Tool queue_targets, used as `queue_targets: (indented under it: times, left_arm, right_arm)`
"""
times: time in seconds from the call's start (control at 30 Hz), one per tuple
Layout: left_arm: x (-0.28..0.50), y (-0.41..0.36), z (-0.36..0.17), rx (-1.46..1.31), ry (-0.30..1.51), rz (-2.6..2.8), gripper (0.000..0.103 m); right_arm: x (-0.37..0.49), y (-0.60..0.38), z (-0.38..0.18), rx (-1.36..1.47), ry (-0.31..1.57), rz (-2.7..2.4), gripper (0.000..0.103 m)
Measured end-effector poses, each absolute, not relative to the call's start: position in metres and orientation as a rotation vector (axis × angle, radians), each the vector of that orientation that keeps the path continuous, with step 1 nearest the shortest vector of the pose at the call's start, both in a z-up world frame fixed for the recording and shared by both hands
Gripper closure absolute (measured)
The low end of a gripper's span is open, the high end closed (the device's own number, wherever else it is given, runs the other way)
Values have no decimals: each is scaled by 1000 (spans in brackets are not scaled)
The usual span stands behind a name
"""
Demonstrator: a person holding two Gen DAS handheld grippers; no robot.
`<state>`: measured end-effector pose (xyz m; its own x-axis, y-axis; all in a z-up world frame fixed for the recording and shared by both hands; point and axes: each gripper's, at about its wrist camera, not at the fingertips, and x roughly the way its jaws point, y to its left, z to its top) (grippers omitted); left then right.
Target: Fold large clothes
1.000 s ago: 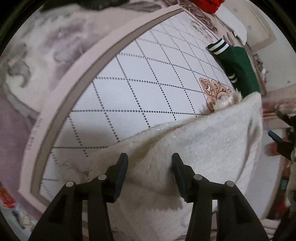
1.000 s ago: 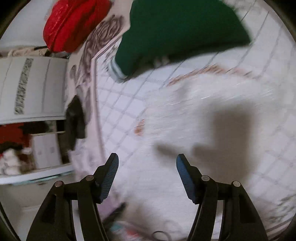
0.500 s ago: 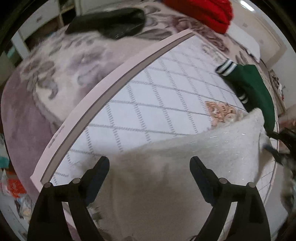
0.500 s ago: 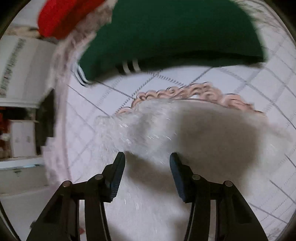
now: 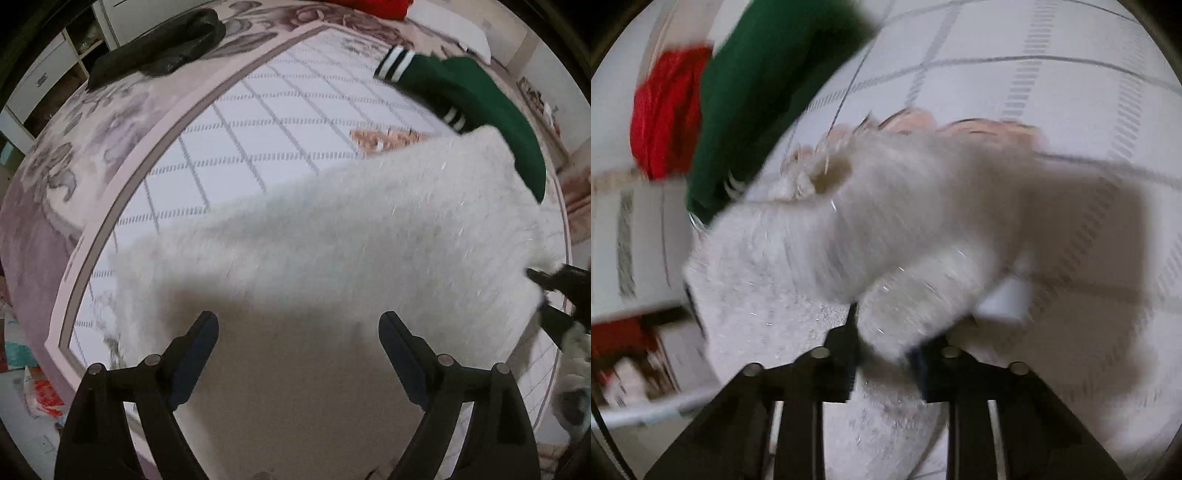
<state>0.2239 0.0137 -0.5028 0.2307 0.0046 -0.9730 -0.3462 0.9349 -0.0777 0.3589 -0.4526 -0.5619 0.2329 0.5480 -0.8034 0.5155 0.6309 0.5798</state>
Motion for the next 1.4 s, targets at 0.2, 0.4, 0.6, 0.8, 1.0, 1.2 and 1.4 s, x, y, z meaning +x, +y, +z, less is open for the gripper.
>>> queue_targets:
  times: [0.2,0.4,0.6,0.8,1.0,1.2,1.4]
  left_arm:
    - [178,1,-509,-324,1422,249,14]
    - [168,-12,-500,-362,1416,225,14]
    - [212,-19,-502,-361,1347,217,14]
    - [259,-1,-550,-386,1381,216,14]
    - [270,-2,-566,-234,1357,124,0]
    - [273,-16,-570,-164,1278,203,0]
    - [259,5,-537,-247,1233,284,5]
  right_arm:
    - [238,-484,-533,996,1514,-188,83]
    - [190,-485,-497,605,1677,-262,74]
    - [236,-412,-430,350,1494,-84,74]
    - [331,-300,-488,281,1568,214,74]
    - [388,-260,-546,139,1769,126,75]
    - [383,-278,-543,214,1744,212,75]
    - [365,-273,-521,145,1650,212,75]
